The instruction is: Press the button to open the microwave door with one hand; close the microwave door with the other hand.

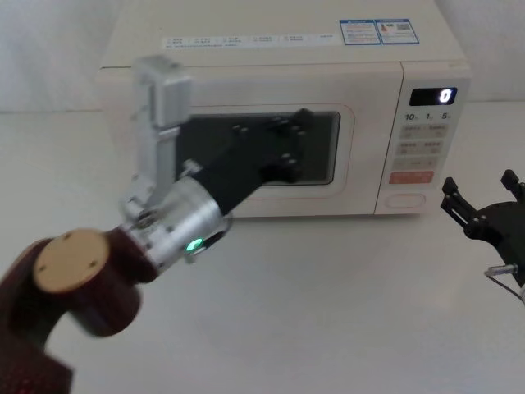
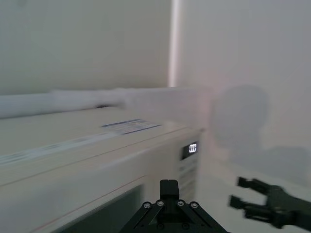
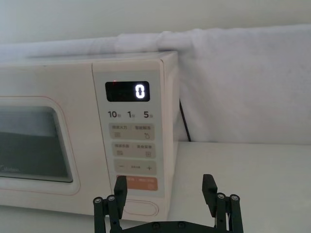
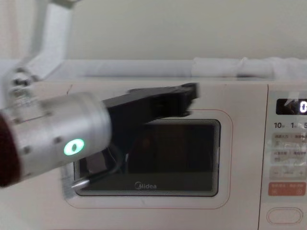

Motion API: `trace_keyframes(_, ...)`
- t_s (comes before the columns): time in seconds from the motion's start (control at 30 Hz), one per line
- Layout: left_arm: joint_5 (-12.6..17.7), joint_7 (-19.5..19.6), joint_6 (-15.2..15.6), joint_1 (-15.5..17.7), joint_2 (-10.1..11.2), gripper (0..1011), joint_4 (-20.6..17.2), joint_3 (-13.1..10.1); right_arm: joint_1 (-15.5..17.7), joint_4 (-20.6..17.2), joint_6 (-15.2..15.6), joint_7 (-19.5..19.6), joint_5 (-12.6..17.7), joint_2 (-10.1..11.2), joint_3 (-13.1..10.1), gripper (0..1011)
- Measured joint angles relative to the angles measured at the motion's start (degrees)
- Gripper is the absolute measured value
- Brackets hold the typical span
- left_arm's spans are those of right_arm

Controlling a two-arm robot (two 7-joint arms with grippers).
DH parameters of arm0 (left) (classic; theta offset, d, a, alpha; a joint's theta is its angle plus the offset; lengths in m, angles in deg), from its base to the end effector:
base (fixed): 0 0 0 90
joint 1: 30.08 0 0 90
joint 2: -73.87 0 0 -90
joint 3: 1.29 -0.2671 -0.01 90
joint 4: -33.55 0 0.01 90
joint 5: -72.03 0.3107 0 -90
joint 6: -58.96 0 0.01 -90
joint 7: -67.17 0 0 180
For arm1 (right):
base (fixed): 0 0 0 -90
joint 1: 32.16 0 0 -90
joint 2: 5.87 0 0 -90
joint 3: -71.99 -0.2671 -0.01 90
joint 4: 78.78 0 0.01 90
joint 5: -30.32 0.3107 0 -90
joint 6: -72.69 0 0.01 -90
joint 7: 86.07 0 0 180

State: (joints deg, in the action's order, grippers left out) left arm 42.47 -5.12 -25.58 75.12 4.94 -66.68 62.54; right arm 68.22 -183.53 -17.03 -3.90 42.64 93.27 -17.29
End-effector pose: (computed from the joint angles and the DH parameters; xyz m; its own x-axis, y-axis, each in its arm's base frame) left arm 0.3511 -0.0558 -0.1721 0.7341 0.6790 -0.0109 -0.6717 0.7237 -0.1585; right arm 0.2825 -0.0270 -0.2483 0.1920 -0.9801 -0.0503 0.9794 0.1880 0.0738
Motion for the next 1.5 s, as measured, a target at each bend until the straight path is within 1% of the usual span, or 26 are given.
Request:
trace_keyframes(0.03,0.0,0.0,0.0,0.0,0.0,0,0.0,0.0,0.0,0.0,0.0,0.0,0.0,0.0,0.0,1000)
trace_keyframes(0.07,0.3,-0.9,-0.1,-0.9,0.3,0,-0.7,0.6,0.0,0.0,0.0,0.0,0.0,0.0,0.0,1000)
trace_keyframes(0.1,0.8,-2.4,-0.3,-2.5,0.7,0,-2.0,1.9,0.0,0.0,0.0,0.0,0.0,0.0,0.0,1000)
trace_keyframes(0.2,2.0,-5.3,-0.6,-5.5,1.3,0,-4.3,4.4,0.0,0.0,0.0,0.0,0.0,0.0,0.0,1000)
trace_keyframes(0.23,2.6,-6.8,-1.0,-7.1,1.5,0,-5.4,5.8,0.0,0.0,0.0,0.0,0.0,0.0,0.0,1000)
trace_keyframes(0.27,2.6,-6.8,-1.0,-7.1,1.5,0,-5.4,5.8,0.0,0.0,0.0,0.0,0.0,0.0,0.0,1000)
trace_keyframes(0.3,3.4,-8.4,-1.5,-8.7,1.7,0,-6.4,7.2,0.0,0.0,0.0,0.0,0.0,0.0,0.0,1000)
trace_keyframes(0.37,4.2,-10.1,-2.0,-10.3,1.8,0,-7.2,8.6,0.0,0.0,0.0,0.0,0.0,0.0,0.0,1000)
trace_keyframes(0.4,4.9,-11.5,-2.5,-11.6,1.8,0,-7.9,9.8,0.0,0.0,0.0,0.0,0.0,0.0,0.0,1000)
trace_keyframes(0.43,4.9,-11.5,-2.5,-11.6,1.8,0,-7.9,9.8,0.0,0.0,0.0,0.0,0.0,0.0,0.0,1000)
trace_keyframes(0.47,5.7,-13.0,-3.0,-13.0,1.8,0,-8.7,11.1,0.0,0.0,0.0,0.0,0.0,0.0,0.0,1000)
trace_keyframes(0.53,6.8,-15.0,-3.9,-15.0,1.6,0,-9.6,12.9,0.0,0.0,0.0,0.0,0.0,0.0,0.0,1000)
trace_keyframes(0.6,7.6,-16.4,-4.6,-16.2,1.4,0,-10.2,14.0,0.0,0.0,0.0,0.0,0.0,0.0,0.0,1000)
trace_keyframes(0.63,8.3,-17.5,-5.1,-17.2,1.1,0,-10.6,15.0,0.0,0.0,0.0,0.0,0.0,0.0,0.0,1000)
trace_keyframes(0.73,9.2,-19.2,-5.6,-18.8,0.5,0,-11.4,16.7,0.0,0.0,0.0,0.0,0.0,0.0,0.0,1000)
trace_keyframes(0.83,9.8,-20.1,-5.7,-19.9,0.2,0,-11.9,18.0,0.0,0.0,0.0,0.0,0.0,0.0,0.0,1000)
trace_keyframes(0.93,10.1,-20.3,-5.7,-20.6,0.1,0,-12.0,18.8,0.0,0.0,0.0,0.0,0.0,0.0,0.0,1000)
trace_keyframes(1.1,11.4,-21.1,-5.3,-23.0,0.0,0,-12.0,20.8,0.0,0.0,0.0,0.0,0.0,0.0,0.0,1000)
trace_keyframes(1.3,12.5,-21.7,-5.2,-25.3,-0.5,0,-11.6,22.1,0.0,0.0,0.0,0.0,0.0,0.0,0.0,1000)
trace_keyframes(1.43,13.2,-22.3,-5.4,-26.8,-1.3,0,-11.1,22.7,0.0,0.0,0.0,0.0,0.0,0.0,0.0,1000)
trace_keyframes(1.5,13.7,-22.8,-5.7,-27.5,-2.1,0,-10.4,22.9,0.0,0.0,0.0,0.0,0.0,0.0,0.0,1000)
